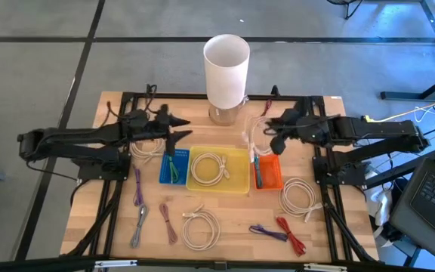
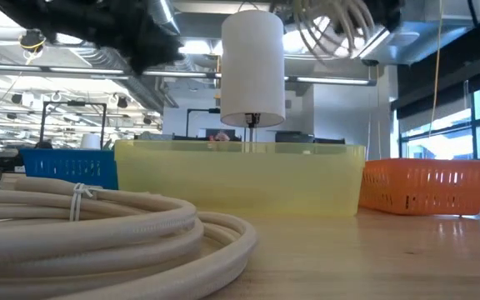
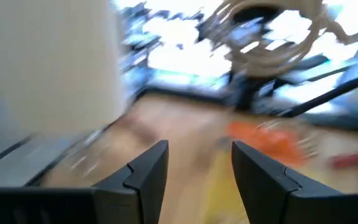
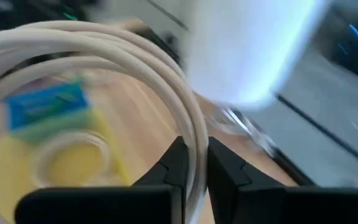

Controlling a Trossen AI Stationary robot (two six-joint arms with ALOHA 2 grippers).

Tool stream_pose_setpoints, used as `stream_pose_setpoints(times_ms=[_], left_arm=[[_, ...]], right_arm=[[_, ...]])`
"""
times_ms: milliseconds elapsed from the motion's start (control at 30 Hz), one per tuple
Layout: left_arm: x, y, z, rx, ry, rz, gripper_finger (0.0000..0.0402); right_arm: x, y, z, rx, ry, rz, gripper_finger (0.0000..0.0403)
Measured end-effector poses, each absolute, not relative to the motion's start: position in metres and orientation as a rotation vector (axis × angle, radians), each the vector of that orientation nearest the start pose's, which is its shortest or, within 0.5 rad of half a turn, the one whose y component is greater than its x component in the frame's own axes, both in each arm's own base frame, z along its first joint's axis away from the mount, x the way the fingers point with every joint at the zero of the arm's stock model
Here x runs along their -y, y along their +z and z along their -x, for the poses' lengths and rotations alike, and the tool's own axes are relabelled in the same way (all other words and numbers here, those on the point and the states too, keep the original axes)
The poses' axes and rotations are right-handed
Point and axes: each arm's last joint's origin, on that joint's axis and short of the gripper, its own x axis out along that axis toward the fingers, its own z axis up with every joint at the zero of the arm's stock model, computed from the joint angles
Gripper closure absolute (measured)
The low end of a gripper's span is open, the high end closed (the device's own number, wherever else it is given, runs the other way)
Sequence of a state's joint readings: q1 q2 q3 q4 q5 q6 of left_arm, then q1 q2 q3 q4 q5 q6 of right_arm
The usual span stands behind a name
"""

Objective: Pick & Place USB Port
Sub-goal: Put the light brown HDMI cable into the yellow bin

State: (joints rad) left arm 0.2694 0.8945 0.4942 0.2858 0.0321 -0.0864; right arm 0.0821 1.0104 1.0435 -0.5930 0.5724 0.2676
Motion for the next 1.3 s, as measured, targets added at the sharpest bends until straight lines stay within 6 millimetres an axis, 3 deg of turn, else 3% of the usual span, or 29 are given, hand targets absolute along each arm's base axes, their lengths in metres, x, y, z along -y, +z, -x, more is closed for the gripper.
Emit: stream_pose_setpoints(times_ms=[167,333,667,1033,1300], left_arm=[[-0.048,0.261,-0.222,0.091,-0.031,0.100,0.0232],[-0.044,0.255,-0.245,0.226,-0.186,0.118,0.0231],[-0.031,0.269,-0.309,0.244,-0.455,0.124,0.0234],[-0.022,0.269,-0.357,0.233,-0.550,0.120,0.0234],[-0.020,0.281,-0.367,0.263,-0.607,0.096,0.0235]], right_arm=[[-0.018,0.354,-0.219,-0.366,-0.399,0.016,0.0369],[-0.025,0.354,-0.234,-0.321,-0.364,0.085,0.0369],[-0.027,0.350,-0.251,-0.295,-0.350,0.181,0.0369],[-0.026,0.351,-0.251,-0.294,-0.355,0.185,0.0369],[-0.026,0.351,-0.251,-0.294,-0.354,0.184,0.0369]])
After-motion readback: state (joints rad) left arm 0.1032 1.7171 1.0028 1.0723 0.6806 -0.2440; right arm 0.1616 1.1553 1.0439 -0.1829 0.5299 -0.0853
